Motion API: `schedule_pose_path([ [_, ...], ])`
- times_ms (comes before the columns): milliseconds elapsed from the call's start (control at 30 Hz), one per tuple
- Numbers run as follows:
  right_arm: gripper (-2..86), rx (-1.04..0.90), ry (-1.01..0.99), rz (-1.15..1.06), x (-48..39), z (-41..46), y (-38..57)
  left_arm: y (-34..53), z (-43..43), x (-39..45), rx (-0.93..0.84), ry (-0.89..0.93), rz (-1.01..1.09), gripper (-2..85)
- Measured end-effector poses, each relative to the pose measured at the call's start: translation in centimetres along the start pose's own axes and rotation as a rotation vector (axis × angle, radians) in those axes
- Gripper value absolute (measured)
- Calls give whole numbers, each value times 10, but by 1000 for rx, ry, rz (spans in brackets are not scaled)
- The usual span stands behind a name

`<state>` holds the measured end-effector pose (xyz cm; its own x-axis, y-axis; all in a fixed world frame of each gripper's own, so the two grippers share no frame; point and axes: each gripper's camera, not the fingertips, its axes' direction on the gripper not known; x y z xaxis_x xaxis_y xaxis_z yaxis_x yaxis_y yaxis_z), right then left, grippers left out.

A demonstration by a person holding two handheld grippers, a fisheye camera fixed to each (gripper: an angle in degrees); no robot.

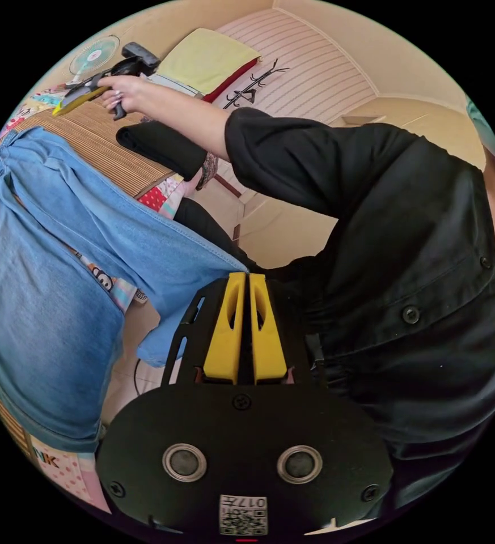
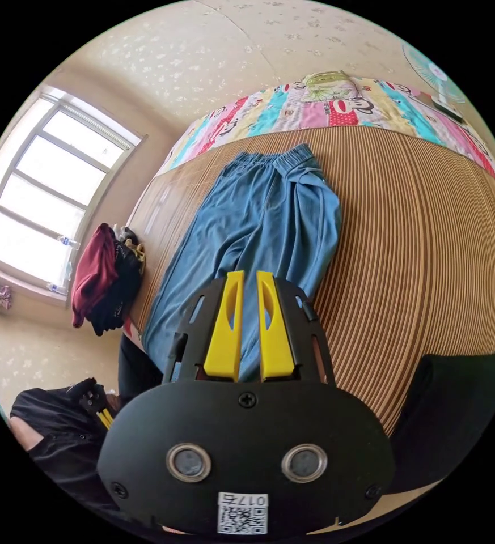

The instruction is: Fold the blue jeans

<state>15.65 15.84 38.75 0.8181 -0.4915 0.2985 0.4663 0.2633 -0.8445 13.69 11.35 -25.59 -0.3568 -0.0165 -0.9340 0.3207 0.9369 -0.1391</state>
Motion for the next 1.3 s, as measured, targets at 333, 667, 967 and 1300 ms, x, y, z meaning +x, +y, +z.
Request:
schedule_pose_path([
  [333, 32, 6, 316, 110, 29, 74, -102, 0, -15, -11, 42, 48, -36, -9],
  [667, 40, -43, 289, 134, 81, 92, -104, 12, -39, -35, 89, 95, -92, -8],
  [967, 18, -30, 168, 117, 123, 45, -109, 14, -53, -23, 91, 82, -88, -8],
  [1300, 14, 514, -766, 319, 286, -66, -43, 25, -76, -7, 124, 75, -93, -8],
])
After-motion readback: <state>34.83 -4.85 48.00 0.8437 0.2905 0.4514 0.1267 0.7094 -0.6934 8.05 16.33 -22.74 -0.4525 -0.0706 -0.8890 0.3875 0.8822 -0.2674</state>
